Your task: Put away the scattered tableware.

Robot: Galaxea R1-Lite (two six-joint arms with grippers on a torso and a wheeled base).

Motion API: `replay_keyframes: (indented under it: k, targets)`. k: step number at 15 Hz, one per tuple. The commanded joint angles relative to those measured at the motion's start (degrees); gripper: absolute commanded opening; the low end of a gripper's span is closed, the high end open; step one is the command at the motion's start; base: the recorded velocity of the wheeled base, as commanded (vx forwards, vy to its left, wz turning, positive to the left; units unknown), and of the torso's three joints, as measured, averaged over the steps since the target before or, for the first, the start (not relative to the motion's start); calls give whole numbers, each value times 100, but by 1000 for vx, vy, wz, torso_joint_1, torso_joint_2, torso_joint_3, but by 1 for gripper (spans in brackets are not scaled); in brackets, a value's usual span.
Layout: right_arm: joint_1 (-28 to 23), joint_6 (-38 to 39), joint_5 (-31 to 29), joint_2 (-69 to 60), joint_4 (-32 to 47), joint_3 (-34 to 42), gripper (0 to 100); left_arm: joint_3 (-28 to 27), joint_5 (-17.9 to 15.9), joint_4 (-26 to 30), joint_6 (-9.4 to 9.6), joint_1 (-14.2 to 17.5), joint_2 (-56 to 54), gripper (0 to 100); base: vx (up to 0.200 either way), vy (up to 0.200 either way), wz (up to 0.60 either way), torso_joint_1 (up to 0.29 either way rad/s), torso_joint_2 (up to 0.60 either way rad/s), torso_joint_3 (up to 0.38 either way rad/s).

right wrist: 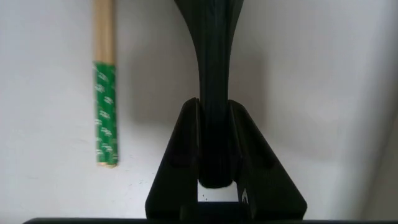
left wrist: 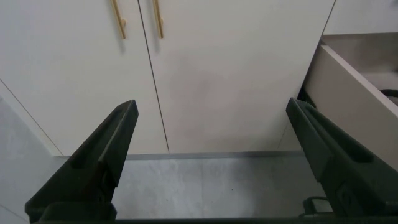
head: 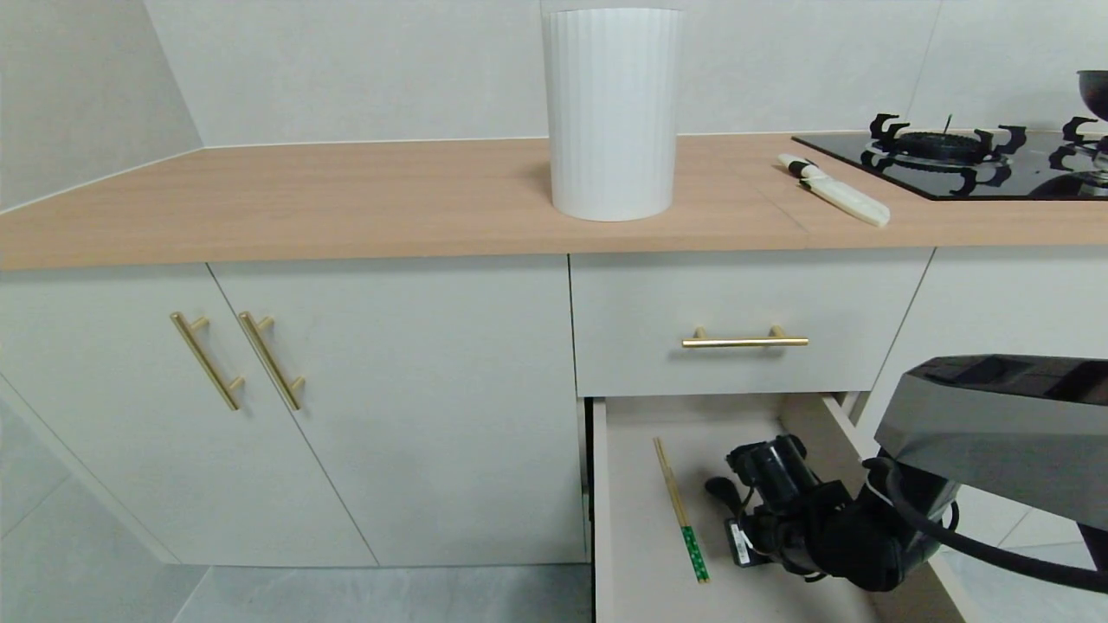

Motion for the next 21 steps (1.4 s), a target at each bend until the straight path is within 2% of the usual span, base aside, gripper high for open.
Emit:
replay_keyframes:
  k: [1, 7, 8, 16, 19, 21]
  targets:
    - [1, -6, -17, 213, 1, -25, 0, 0, 0, -1, 0, -1, 9, 100, 0, 0, 0, 0, 0, 0]
    - [1, 3, -78, 221, 1, -78, 0, 0, 0, -1, 0, -1, 9, 100, 0, 0, 0, 0, 0, 0]
    - [1, 3, -87, 221, 1, -78, 100, 0, 0, -1, 0, -1, 9, 100, 0, 0, 0, 0, 0, 0]
    - [1, 73, -87, -51, 10, -25, 100, 0, 0, -1, 0, -1, 9, 100, 0, 0, 0, 0, 0, 0]
    - [27, 170, -87, -1299, 203, 318, 100, 0, 0, -1, 0, -1, 9, 100, 0, 0, 0, 0, 0, 0]
    - [18, 170, -17, -2284, 1003, 282, 100, 0, 0, -1, 0, -1, 9, 100, 0, 0, 0, 0, 0, 0]
